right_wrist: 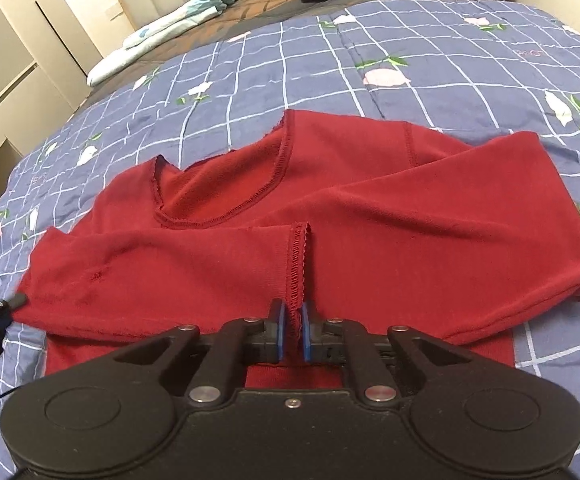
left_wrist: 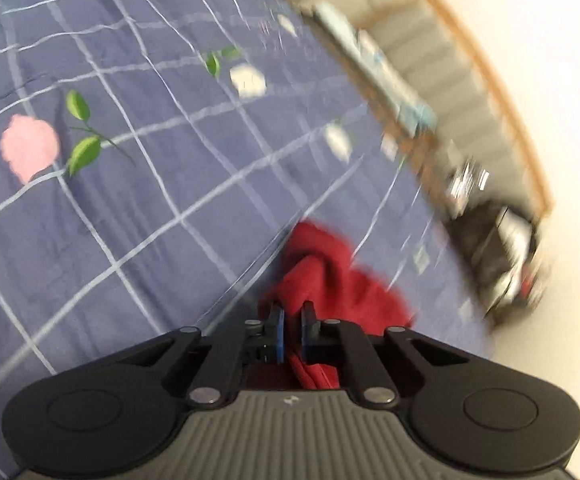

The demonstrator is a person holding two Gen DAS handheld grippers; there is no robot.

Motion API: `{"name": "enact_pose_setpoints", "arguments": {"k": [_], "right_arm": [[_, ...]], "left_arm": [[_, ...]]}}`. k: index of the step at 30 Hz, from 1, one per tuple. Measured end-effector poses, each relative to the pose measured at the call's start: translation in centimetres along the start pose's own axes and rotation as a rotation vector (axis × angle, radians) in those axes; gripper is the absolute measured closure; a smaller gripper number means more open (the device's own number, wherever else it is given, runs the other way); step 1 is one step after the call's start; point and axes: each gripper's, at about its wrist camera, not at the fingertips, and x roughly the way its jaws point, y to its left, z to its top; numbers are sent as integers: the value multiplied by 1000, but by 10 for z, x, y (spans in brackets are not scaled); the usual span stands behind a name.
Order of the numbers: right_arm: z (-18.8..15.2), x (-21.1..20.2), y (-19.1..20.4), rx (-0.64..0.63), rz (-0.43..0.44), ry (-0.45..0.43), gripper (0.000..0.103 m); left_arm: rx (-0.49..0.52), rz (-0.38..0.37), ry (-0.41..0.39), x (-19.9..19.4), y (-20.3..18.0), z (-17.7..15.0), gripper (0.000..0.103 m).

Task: Fold small clothes
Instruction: 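Grasp the sweater edge with the left tool while the right tool pinches the folded cuff, then open both tools and lift them away from the red sweater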

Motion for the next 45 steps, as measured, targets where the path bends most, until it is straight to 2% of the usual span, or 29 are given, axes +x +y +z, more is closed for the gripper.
{"name": "enact_pose_setpoints", "arguments": {"k": [2, 6, 12, 15, 16, 18, 19, 24, 25, 28, 32, 34, 36, 38, 40, 44, 45], "right_arm": [[0, 1, 1, 6, 4, 8, 95], [-2, 5, 3, -2, -9, 21, 96], [-4, 5, 1, 0, -7, 24, 96], [-4, 2, 0, -6, 1, 16, 88], [-4, 0, 0, -8, 1, 12, 83], [-4, -2, -2, -12, 4, 4, 81], [-5, -2, -3, -11, 6, 2, 80], [-7, -5, -6, -22, 5, -10, 76], [-8, -6, -6, -30, 2, -14, 75], [-11, -11, -7, -60, -24, -34, 74], [-12, -19, -21, -69, -58, -58, 64], [-12, -23, -33, -52, -73, -63, 57], [-12, -27, -46, -33, -90, -71, 50], [-11, -32, -61, -5, -104, -78, 44], [-11, -36, -73, 15, -118, -74, 39], [-17, -52, -91, 14, -105, -58, 17], [-19, -56, -94, 9, -89, -46, 15]], "left_arm": [[-79, 10, -41, -7, 10, -5, 97], [-128, 82, -15, -2, 28, -15, 97], [-97, 140, -5, -10, 28, -22, 93], [-10, 183, -8, -14, 14, -18, 88], [32, 193, -18, -19, 7, -15, 79], [120, 200, -31, -22, -9, -8, 62], [169, 197, -34, -20, -18, -3, 59], [346, 184, 85, 31, -51, 21, 59], [392, 202, 114, 45, -57, 23, 59], [500, 318, 160, 81, -66, 17, 59], [494, 346, 127, 85, -70, 6, 55], [466, 359, 105, 77, -69, 1, 40], [443, 376, 87, 66, -64, 0, 33], [433, 382, 57, 50, -62, -5, 30], [414, 400, 31, 34, -58, -9, 20], [364, 451, -21, -15, -49, -30, 9], [356, 464, -23, -26, -46, -35, 7]]}}
